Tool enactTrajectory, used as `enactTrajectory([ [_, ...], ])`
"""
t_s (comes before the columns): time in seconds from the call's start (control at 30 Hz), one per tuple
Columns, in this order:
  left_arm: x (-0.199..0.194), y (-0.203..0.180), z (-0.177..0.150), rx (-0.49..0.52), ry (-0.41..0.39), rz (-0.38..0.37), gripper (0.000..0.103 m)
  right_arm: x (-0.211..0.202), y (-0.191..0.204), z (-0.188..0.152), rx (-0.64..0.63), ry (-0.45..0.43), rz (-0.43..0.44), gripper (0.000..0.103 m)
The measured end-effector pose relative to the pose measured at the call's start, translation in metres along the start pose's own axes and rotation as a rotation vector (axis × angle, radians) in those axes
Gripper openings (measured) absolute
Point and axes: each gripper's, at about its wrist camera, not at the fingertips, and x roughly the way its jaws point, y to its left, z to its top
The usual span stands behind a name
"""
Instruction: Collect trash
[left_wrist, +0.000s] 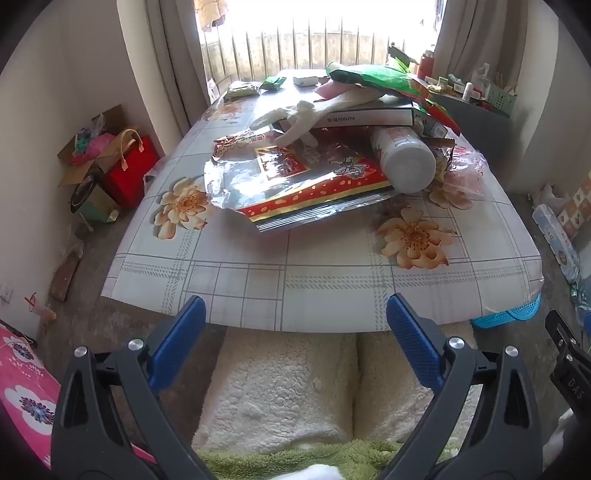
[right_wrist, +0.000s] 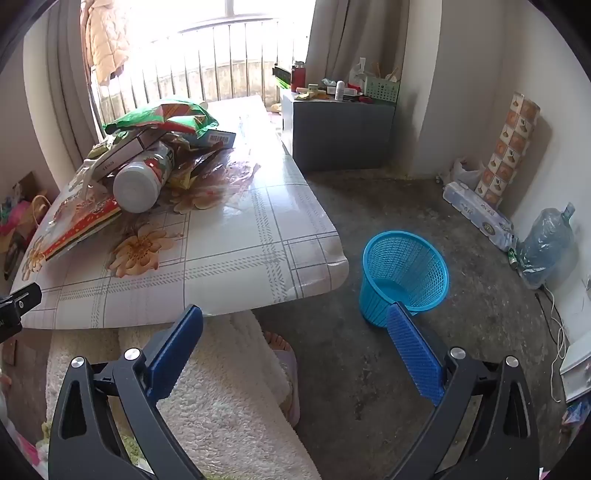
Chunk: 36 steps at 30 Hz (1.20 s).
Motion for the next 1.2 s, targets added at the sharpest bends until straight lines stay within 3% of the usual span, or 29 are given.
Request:
enactTrajectory([
  [1.2,-0.001,-0.008,-0.003,0.023,0.014,-0.005,0.094,-0.002,-0.006,0.001,0.005,-0.019,-0.006,0.097],
])
